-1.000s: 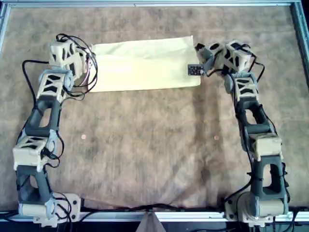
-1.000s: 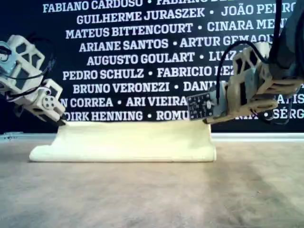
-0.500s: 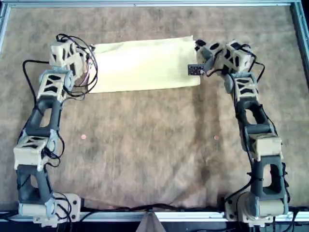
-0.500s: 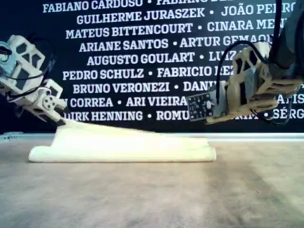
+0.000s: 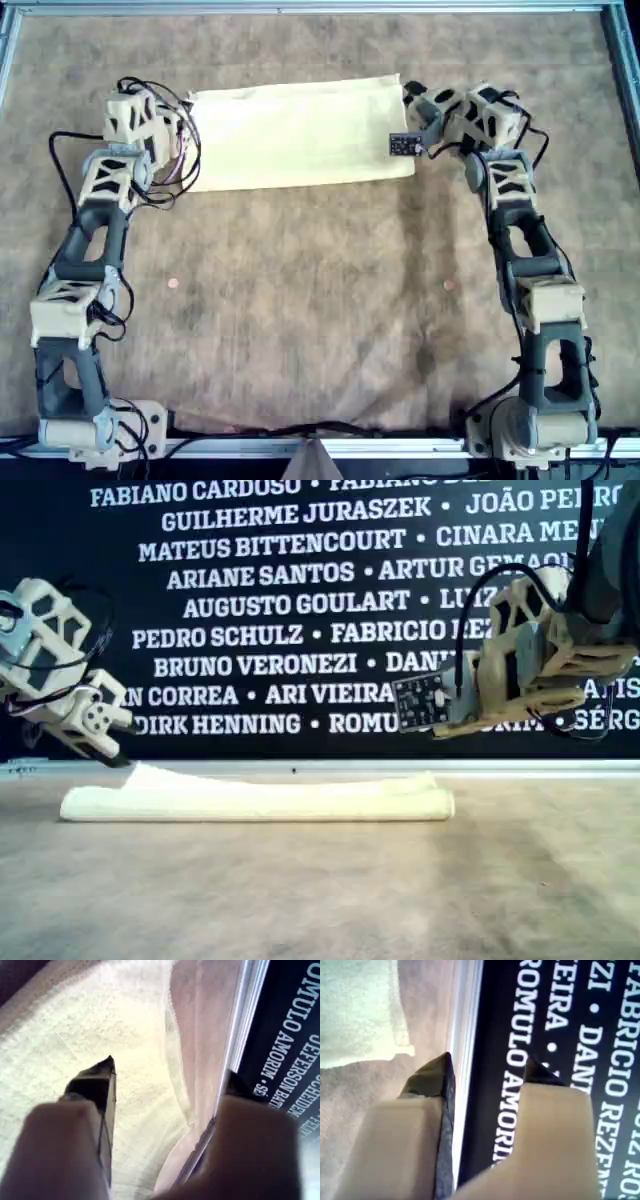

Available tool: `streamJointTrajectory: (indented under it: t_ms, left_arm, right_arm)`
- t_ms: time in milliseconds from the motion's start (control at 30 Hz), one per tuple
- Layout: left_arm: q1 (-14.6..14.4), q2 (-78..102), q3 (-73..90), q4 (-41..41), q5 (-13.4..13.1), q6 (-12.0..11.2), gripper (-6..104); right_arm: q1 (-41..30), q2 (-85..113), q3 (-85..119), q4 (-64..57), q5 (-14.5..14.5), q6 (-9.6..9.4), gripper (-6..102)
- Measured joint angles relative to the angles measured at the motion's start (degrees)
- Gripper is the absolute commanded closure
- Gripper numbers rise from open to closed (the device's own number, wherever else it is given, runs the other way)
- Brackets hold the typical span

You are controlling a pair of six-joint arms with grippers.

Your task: Fold a cloth

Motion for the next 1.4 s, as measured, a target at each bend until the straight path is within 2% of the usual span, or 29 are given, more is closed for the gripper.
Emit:
streamJointTrajectory:
  t_ms: [67,267,367,500,633,767,800,833,900,1000,1167,1400]
  left_arm:
    - [0.0,0.0,0.0,0.0,0.26,0.0,-5]
    - [0.09,0.53,0.0,0.0,0.0,-0.09,0]
    - [0.18,4.31,1.76,1.41,0.0,-0.35,0]
    - [0.18,17.67,10.11,9.67,0.0,-0.53,0]
    - [0.18,35.68,21.97,18.37,0.0,-0.53,0]
    - [0.18,53.96,35.07,21.18,0.0,-0.53,0]
    - [0.18,58.45,38.58,21.27,0.0,-0.53,0]
    - [0.18,63.02,42.1,21.36,0.0,-0.53,0]
    - [0.18,72.16,48.78,21.36,0.0,-0.53,0]
    - [0.18,85.69,58.01,21.36,0.0,-0.53,0]
    - [0.18,104.85,69.08,21.45,0.0,-0.53,0]
    - [0.18,125.42,79.54,21.97,0.0,-0.18,0]
  right_arm:
    - [-0.18,0.0,0.0,0.0,0.0,0.0,38]
    - [-0.53,1.49,0.0,0.62,0.0,0.0,38]
    - [-0.53,5.01,0.0,6.24,-0.09,0.0,38]
    - [-0.62,13.18,0.0,21.71,-0.18,0.0,38]
    - [-1.93,24.52,0.0,42.1,-0.18,-0.26,38]
    - [-2.55,36.12,0.0,63.72,-0.18,0.09,38]
    - [-2.55,38.67,0.0,68.82,-0.18,-0.79,38]
    - [-2.29,40.87,-0.09,72.77,-0.18,-0.18,38]
    - [-2.02,44.82,-0.09,80.42,-0.09,-0.88,38]
    - [-2.81,50.89,0.0,83.06,0.44,0.35,38]
    - [-3.96,67.15,5.36,83.58,0.44,0.35,38]
    - [-4.31,96.06,33.49,83.67,0.44,-0.18,38]
